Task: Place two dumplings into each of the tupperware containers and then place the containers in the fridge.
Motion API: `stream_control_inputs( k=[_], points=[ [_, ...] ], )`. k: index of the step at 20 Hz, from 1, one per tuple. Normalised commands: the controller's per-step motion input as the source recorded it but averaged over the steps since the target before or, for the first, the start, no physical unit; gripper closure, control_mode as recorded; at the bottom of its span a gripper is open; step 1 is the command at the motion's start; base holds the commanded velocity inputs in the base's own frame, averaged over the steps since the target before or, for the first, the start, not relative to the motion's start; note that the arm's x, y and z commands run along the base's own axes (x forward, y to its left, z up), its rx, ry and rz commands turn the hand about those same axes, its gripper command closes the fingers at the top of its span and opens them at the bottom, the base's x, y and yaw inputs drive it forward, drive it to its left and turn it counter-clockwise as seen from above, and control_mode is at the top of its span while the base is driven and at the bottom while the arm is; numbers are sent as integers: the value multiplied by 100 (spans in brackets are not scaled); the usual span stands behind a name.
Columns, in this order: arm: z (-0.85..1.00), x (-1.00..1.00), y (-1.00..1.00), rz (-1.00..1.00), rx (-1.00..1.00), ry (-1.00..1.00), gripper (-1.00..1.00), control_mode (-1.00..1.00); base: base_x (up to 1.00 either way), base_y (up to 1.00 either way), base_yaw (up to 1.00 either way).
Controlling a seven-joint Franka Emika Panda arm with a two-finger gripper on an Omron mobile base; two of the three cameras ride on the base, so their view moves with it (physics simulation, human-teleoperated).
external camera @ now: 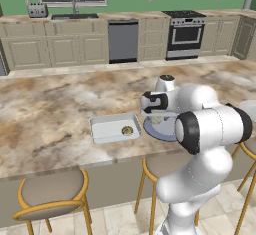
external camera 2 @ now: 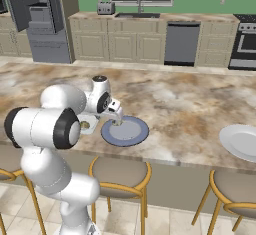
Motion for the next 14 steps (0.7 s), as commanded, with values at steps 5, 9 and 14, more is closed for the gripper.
stream_control_inputs(
  k=[5, 9, 14],
  points=[
    [-2, 14, -13, 2, 1, 2, -100, -100, 0, 0, 0],
    [-9, 32, -23, 7, 4, 0, -100, -100, 0, 0, 0],
    [-21, 31, -14, 6, 1, 0, -100, -100, 0, 0, 0]
  ],
)
